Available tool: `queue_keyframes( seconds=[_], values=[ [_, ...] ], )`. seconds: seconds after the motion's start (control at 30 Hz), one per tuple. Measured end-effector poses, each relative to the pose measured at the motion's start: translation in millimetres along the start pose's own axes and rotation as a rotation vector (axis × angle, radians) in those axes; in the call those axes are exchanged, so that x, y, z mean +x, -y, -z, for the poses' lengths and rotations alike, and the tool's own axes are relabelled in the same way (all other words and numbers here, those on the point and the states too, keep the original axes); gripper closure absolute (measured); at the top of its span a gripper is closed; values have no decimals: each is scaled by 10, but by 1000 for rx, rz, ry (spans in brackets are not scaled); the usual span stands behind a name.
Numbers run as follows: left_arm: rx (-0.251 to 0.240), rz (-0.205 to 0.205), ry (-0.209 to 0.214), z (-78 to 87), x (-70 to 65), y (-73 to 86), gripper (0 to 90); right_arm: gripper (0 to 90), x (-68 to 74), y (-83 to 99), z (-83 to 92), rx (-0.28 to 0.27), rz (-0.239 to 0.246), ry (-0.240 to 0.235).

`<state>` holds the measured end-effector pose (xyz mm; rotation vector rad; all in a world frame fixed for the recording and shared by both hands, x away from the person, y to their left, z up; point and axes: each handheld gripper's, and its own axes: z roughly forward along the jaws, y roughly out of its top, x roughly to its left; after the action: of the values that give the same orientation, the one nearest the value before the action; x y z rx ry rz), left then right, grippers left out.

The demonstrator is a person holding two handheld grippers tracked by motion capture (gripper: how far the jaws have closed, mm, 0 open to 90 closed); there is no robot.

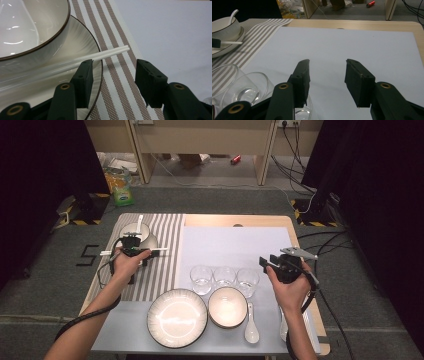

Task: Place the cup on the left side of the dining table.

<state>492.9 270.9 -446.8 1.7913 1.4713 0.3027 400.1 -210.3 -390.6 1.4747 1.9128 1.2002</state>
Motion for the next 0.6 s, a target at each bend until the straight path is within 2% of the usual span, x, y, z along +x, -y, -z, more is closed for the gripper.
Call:
queue_keyframes(
  seconds=[0.17,0.33,0.6],
  values=[
    [-16,4,-4,102,55,20,480,547,-19,-1,16,-3,-5,3],
    [-28,25,-49,260,285,72,482,546,-18,-5,11,-3,-5,2],
    [-38,66,-105,409,583,135,482,546,6,-13,1,-3,3,1]
  ],
)
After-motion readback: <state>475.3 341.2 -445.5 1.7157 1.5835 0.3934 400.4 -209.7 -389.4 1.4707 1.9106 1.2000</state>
